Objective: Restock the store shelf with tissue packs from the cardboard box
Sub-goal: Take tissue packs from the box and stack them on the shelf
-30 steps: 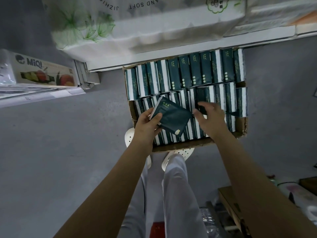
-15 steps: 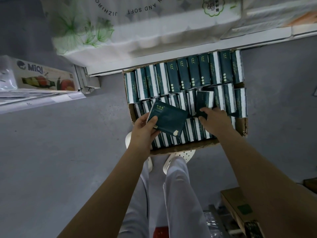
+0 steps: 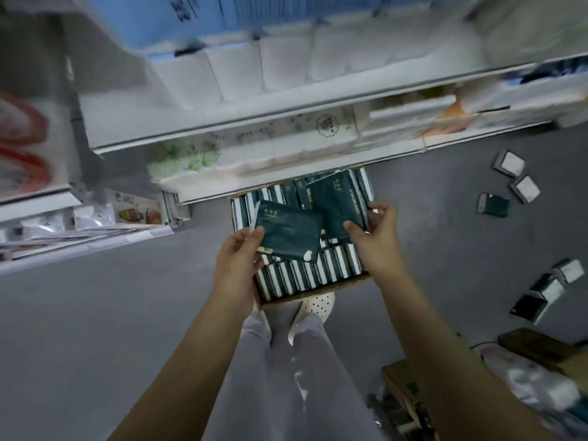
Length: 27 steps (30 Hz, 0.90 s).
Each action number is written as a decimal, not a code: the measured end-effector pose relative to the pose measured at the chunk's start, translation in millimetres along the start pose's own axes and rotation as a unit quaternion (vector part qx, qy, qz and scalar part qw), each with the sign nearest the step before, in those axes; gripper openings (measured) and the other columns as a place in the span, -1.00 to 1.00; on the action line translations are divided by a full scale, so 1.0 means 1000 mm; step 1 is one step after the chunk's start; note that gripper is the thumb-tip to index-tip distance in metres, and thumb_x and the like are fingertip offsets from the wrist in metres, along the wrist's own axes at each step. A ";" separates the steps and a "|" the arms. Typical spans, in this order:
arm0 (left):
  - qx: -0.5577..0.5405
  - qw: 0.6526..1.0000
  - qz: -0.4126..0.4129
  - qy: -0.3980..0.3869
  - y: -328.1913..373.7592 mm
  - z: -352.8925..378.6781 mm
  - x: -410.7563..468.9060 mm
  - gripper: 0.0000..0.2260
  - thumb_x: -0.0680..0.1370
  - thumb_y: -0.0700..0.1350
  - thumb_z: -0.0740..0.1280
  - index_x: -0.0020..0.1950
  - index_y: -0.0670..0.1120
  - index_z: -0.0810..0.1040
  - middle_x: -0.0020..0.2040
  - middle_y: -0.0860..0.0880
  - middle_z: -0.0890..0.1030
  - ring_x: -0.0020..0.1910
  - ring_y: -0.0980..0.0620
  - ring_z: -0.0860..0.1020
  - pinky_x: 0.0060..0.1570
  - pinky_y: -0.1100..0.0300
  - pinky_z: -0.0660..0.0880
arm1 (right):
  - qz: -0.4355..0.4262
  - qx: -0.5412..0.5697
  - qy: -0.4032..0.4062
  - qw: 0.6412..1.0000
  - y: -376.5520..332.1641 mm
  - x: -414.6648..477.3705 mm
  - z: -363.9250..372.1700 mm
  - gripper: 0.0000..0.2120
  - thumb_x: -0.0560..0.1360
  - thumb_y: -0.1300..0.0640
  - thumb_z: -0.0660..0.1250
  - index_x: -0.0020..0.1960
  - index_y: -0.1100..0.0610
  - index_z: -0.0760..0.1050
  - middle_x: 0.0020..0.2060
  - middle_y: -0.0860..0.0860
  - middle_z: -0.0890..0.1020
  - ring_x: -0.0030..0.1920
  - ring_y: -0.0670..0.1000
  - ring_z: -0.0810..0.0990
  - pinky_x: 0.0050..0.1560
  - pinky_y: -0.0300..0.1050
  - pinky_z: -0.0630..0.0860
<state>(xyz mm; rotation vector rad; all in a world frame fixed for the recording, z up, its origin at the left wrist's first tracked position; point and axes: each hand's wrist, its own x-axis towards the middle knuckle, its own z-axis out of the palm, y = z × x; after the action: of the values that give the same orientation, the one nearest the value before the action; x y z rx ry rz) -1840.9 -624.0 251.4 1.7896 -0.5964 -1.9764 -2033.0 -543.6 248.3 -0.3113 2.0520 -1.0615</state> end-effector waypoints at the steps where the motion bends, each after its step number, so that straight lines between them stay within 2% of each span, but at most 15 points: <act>1: -0.001 1.000 0.005 -0.009 0.019 0.002 -0.021 -0.92 0.56 -0.11 0.36 -0.03 -0.06 0.48 -0.05 -0.06 0.61 -0.02 -0.05 0.54 0.03 0.12 0.46 | -0.004 0.027 -0.001 1.000 -0.027 -0.014 -0.007 -0.58 0.51 0.36 0.36 0.21 0.07 0.24 -0.03 0.00 0.55 -0.09 -0.20 0.62 -0.12 -0.37 0.51; 3: -0.005 0.999 0.017 -0.038 0.055 0.007 -0.061 -0.91 0.58 -0.08 0.33 0.01 -0.07 0.47 -0.05 -0.06 0.61 -0.07 -0.03 0.54 -0.01 0.13 0.44 | -0.019 0.081 0.011 0.996 -0.077 -0.038 -0.021 -0.59 0.52 0.35 0.36 0.23 0.10 0.27 -0.08 -0.08 0.54 -0.13 -0.16 0.60 -0.17 -0.42 0.50; 5: -0.005 0.996 0.045 -0.074 0.089 0.012 -0.102 -0.85 0.60 -0.07 0.31 0.11 -0.11 0.46 -0.04 -0.07 0.61 -0.15 0.01 0.56 -0.12 0.18 0.44 | -0.023 0.144 0.034 0.989 -0.123 -0.062 -0.038 -0.56 0.52 0.31 0.37 0.29 0.08 0.27 -0.09 -0.04 0.49 -0.12 -0.08 0.55 -0.21 -0.44 0.47; 6: -0.006 0.995 0.058 -0.084 0.099 0.012 -0.115 -0.82 0.60 -0.07 0.31 0.14 -0.13 0.45 -0.02 -0.10 0.62 -0.14 0.00 0.57 -0.13 0.15 0.45 | -0.018 0.175 0.043 0.983 -0.136 -0.070 -0.046 -0.54 0.53 0.29 0.36 0.33 0.08 0.25 -0.11 -0.03 0.46 -0.14 -0.08 0.54 -0.20 -0.43 0.47; 8: 0.004 0.992 0.094 -0.088 0.124 0.014 -0.148 -0.79 0.59 -0.09 0.33 0.17 -0.14 0.45 0.10 -0.16 0.62 0.00 -0.10 0.59 -0.01 0.03 0.50 | -0.026 0.219 0.048 0.974 -0.169 -0.089 -0.064 -0.51 0.54 0.27 0.36 0.38 0.08 0.23 -0.11 -0.04 0.46 -0.15 -0.10 0.55 -0.13 -0.31 0.48; 10: 0.031 0.983 0.145 -0.107 0.149 0.015 -0.180 -0.74 0.60 -0.11 0.32 0.28 -0.06 0.42 0.18 -0.16 0.60 0.05 -0.12 0.60 -0.06 0.07 0.55 | -0.052 0.240 0.052 0.968 -0.202 -0.108 -0.085 -0.50 0.53 0.23 0.38 0.38 0.06 0.25 -0.05 -0.04 0.49 -0.11 -0.11 0.55 -0.07 -0.23 0.46; 12: 0.056 0.967 0.207 -0.134 0.178 0.020 -0.216 -0.68 0.62 -0.15 0.27 0.35 0.07 0.38 0.11 -0.09 0.62 -0.06 -0.03 0.60 -0.22 0.19 0.53 | -0.086 0.266 0.045 0.959 -0.232 -0.130 -0.106 -0.54 0.52 0.20 0.40 0.35 0.05 0.31 0.01 0.00 0.51 -0.08 -0.07 0.56 -0.02 -0.16 0.48; 13: 0.072 0.962 0.223 -0.144 0.188 0.020 -0.227 -0.63 0.62 -0.16 0.26 0.37 0.15 0.36 0.05 -0.07 0.63 -0.09 -0.02 0.60 -0.22 0.19 0.52 | -0.095 0.271 0.035 0.957 -0.241 -0.136 -0.111 -0.58 0.53 0.20 0.39 0.32 0.04 0.34 0.02 0.02 0.52 -0.06 -0.05 0.57 -0.01 -0.15 0.50; 16: 0.116 0.936 0.294 -0.155 0.222 0.025 -0.273 -0.58 0.62 -0.14 0.27 0.37 0.30 0.36 -0.08 0.02 0.67 -0.06 0.00 0.63 -0.05 0.06 0.55 | -0.145 0.281 -0.007 0.949 -0.279 -0.158 -0.130 -0.62 0.53 0.20 0.38 0.30 0.06 0.38 0.00 0.02 0.59 -0.03 -0.04 0.61 0.00 -0.10 0.53; 19: 0.106 0.915 0.355 -0.158 0.247 0.029 -0.313 -0.59 0.61 -0.20 0.27 0.35 0.24 0.39 -0.15 0.07 0.68 -0.21 0.08 0.63 -0.09 0.08 0.56 | -0.188 0.296 -0.043 0.935 -0.318 -0.177 -0.145 -0.65 0.52 0.23 0.39 0.26 0.05 0.41 -0.02 -0.03 0.63 -0.04 -0.07 0.62 -0.07 -0.15 0.52; 23: 0.056 0.899 0.409 -0.147 0.263 0.030 -0.354 -0.57 0.60 -0.26 0.27 0.39 0.12 0.36 -0.02 -0.04 0.64 -0.03 -0.08 0.61 -0.16 0.12 0.58 | -0.240 0.298 -0.081 0.920 -0.356 -0.193 -0.160 -0.71 0.52 0.26 0.38 0.21 0.10 0.45 -0.03 0.01 0.65 -0.04 -0.03 0.63 -0.10 -0.14 0.55; 25: 0.037 0.892 0.431 -0.132 0.265 0.026 -0.367 -0.58 0.60 -0.28 0.26 0.35 0.12 0.36 -0.03 -0.06 0.65 -0.05 -0.08 0.62 -0.19 0.14 0.60 | -0.265 0.287 -0.103 0.915 -0.369 -0.198 -0.165 -0.78 0.53 0.28 0.37 0.14 0.10 0.48 -0.04 0.01 0.67 -0.05 -0.02 0.64 -0.09 -0.13 0.56; 27: 0.034 0.887 0.445 -0.123 0.266 0.021 -0.375 -0.59 0.59 -0.28 0.27 0.31 0.15 0.38 -0.06 -0.05 0.68 -0.07 -0.07 0.64 -0.13 0.08 0.58 | -0.285 0.276 -0.120 0.910 -0.379 -0.200 -0.167 -0.81 0.53 0.30 0.35 0.07 0.08 0.50 -0.06 0.00 0.68 -0.08 -0.02 0.65 -0.09 -0.14 0.58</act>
<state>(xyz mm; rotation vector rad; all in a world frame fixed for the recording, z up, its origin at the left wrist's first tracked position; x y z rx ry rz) -1822.2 -632.1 711.3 0.9740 -1.2960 -1.5075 -2074.5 -576.3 705.3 -0.7275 1.3807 -1.7998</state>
